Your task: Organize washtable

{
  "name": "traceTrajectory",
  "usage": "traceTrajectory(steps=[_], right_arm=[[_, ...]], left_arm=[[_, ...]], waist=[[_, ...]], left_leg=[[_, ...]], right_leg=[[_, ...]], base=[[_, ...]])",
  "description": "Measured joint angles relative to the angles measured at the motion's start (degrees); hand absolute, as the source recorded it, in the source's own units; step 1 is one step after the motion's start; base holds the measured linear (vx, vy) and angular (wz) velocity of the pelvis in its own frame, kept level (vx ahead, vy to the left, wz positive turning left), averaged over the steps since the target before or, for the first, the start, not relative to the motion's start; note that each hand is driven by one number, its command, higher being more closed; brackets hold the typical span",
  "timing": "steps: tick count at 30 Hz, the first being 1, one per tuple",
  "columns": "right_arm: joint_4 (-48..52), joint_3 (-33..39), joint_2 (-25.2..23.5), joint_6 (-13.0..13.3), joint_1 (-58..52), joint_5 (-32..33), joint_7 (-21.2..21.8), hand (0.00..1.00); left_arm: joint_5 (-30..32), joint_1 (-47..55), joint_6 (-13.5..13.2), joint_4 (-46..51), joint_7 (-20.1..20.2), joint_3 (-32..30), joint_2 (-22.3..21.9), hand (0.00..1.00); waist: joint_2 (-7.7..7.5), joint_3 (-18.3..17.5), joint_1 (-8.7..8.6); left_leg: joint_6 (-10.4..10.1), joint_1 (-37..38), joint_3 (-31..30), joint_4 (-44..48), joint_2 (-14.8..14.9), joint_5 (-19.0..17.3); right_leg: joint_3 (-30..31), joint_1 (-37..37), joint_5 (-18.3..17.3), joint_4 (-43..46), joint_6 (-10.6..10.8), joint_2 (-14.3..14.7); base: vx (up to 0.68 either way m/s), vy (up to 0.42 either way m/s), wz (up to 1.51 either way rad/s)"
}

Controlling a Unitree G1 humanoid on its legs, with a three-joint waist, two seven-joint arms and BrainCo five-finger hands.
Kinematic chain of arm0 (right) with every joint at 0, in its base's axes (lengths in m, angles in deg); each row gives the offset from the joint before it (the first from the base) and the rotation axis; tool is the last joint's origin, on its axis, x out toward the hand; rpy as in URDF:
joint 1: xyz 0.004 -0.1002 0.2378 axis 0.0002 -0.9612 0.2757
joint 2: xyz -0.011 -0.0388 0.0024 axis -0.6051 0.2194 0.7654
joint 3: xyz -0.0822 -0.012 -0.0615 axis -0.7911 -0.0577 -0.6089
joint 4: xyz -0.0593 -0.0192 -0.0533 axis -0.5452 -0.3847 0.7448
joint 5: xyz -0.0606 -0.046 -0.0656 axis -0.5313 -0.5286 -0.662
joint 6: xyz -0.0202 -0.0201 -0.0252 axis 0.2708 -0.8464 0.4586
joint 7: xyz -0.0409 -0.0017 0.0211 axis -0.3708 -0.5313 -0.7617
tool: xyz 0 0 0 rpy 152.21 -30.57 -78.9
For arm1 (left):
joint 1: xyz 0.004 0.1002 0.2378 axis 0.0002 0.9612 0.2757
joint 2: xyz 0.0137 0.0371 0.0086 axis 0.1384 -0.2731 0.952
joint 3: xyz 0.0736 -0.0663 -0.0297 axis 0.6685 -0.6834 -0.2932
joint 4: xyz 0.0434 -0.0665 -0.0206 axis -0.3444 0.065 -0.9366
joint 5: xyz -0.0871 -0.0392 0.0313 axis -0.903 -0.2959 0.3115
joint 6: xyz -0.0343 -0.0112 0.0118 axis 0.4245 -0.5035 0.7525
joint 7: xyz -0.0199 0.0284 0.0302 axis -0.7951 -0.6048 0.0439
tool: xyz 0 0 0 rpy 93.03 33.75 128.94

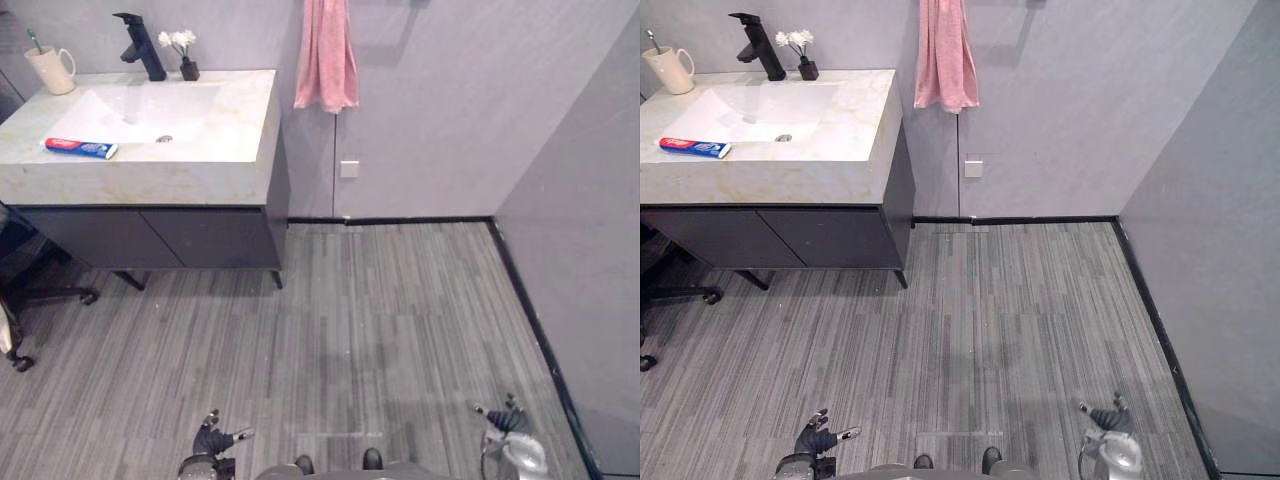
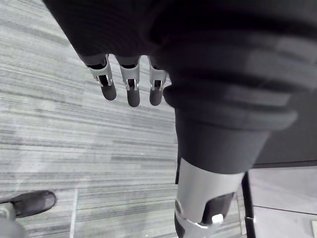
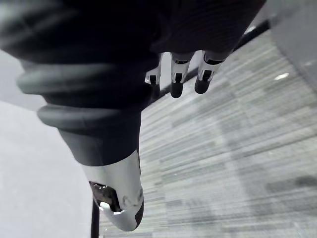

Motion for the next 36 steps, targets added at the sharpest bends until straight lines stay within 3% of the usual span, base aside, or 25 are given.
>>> traceTrajectory(steps=[6, 17, 23, 25, 27, 28, 30, 33, 34, 35, 36], right_arm=[[1.9, -3.4, 0.3, 0.2, -0.5, -0.6, 0.2, 0.00], [1.9, -4.5, 0.3, 0.7, -0.5, -0.9, 0.2, 0.00], [2.6, -4.5, 0.0, 0.5, 0.1, 0.8, 0.0, 0.00], [4.8, -4.3, -0.1, 0.5, 0.3, 2.3, -0.1, 0.00], [6.0, -4.3, -0.8, 0.2, 0.2, 2.5, -0.1, 0.00], [6.1, -4.3, -1.1, 0.0, 0.2, 2.8, -0.1, 0.00], [6.2, -4.4, -2.3, -0.5, 0.5, 3.1, -0.1, 0.00], [6.3, -4.5, -2.0, -0.6, 0.7, 3.1, -0.1, 0.00], [6.3, -4.5, -1.5, -0.6, 0.9, 3.2, -0.1, 0.00], [6.3, -4.7, -0.9, -0.6, 1.2, 3.7, -0.1, 0.00], [6.7, -5.3, -0.3, -0.6, 1.7, 4.2, -0.1, 0.00]], left_arm=[[1.3, 1.2, -1.1, 2.9, 0.2, 0.1, 0.5, 0.00], [2.2, 1.4, -1.0, 7.5, 0.1, 0.9, 0.4, 0.00], [1.8, 1.8, -0.9, 10.1, -0.1, 1.2, -0.1, 0.00], [1.2, 2.3, -0.9, 12.1, -0.1, 1.2, -0.7, 0.00], [0.3, 2.3, -0.8, 13.5, -0.2, 1.2, -0.5, 0.00], [-0.2, 2.2, -0.9, 13.7, -0.3, 1.2, -0.4, 0.00], [-0.2, 2.1, -0.8, 14.0, -0.4, 1.2, 0.1, 0.00], [-0.3, 1.6, -0.7, 14.6, -0.7, 1.2, 0.8, 0.00], [-0.3, 1.2, -0.7, 14.6, -1.0, 1.2, 0.7, 0.00], [-0.3, 0.5, -0.7, 14.6, -1.4, 1.2, 0.7, 0.00], [-0.6, -0.3, -0.7, 14.6, -1.5, 1.2, 0.9, 0.00]], waist=[[0.50, 0.3, -0.21], [0.68, 0.8, -1.26], [1.28, 1.4, -0.76], [1.64, 1.6, -0.35], [0.73, 2.6, -0.18], [0.58, 2.8, -0.36], [0.35, 4.2, -0.74], [0.26, 5.1, -1.52], [0.24, 5.2, -1.56], [1.34, 5.9, -1.57], [1.04, 6.0, -1.77]], left_leg=[[-1.1, 0.7, -0.1, 0.1, 0.1, -0.7], [-1.2, -0.4, -0.1, 0.4, 0.0, -0.9], [0.1, -5.1, 1.9, 5.4, 0.9, -4.1], [0.5, -7.1, 3.8, 8.5, 1.0, -7.1], [1.3, -7.4, 5.1, 11.4, 0.3, -9.4], [1.4, -7.3, 5.2, 12.1, 0.2, -10.2], [2.5, -5.5, 5.4, 13.8, 0.3, -12.6], [1.7, -1.1, 5.9, 13.4, 1.4, -14.9], [1.4, -0.3, 5.8, 13.3, 1.9, -15.2], [1.1, 0.4, 5.6, 13.0, 2.8, -15.2], [-0.1, 1.9, 5.4, 11.7, 3.4, -14.6]], right_leg=[[-0.4, 0.8, -0.2, -0.1, 0.3, 0.0], [-0.9, -0.6, -1.0, 0.5, 0.1, -0.2], [1.6, -5.2, -2.9, 3.2, -0.1, 0.2], [3.4, -10.8, -7.4, 11.7, 0.4, -0.1], [3.7, -14.7, -11.7, 21.5, 1.3, -1.5], [3.1, -15.8, -11.9, 24.8, 1.2, -1.9], [0.8, -21.7, -12.9, 39.7, 2.3, -3.5], [-4.0, -25.8, -15.1, 41.0, 1.2, -5.5], [-5.0, -26.7, -15.0, 39.6, 1.1, -5.5], [-6.2, -28.4, -14.4, 36.7, 0.8, -5.3], [-6.8, -30.3, -12.3, 31.7, 1.0, -4.8]], base=[[0.01, -0.006, 0.01], [-0.04, -0.023, 0.01], [-0.05, -0.009, -0.22], [0.00, 0.037, -0.45], [0.05, 0.039, -0.31], [0.12, 0.047, -0.29], [0.17, 0.035, -0.11], [0.29, -0.012, -0.04], [0.37, -0.048, 0.03], [0.42, -0.084, 0.12], [0.55, -0.137, 0.21]])
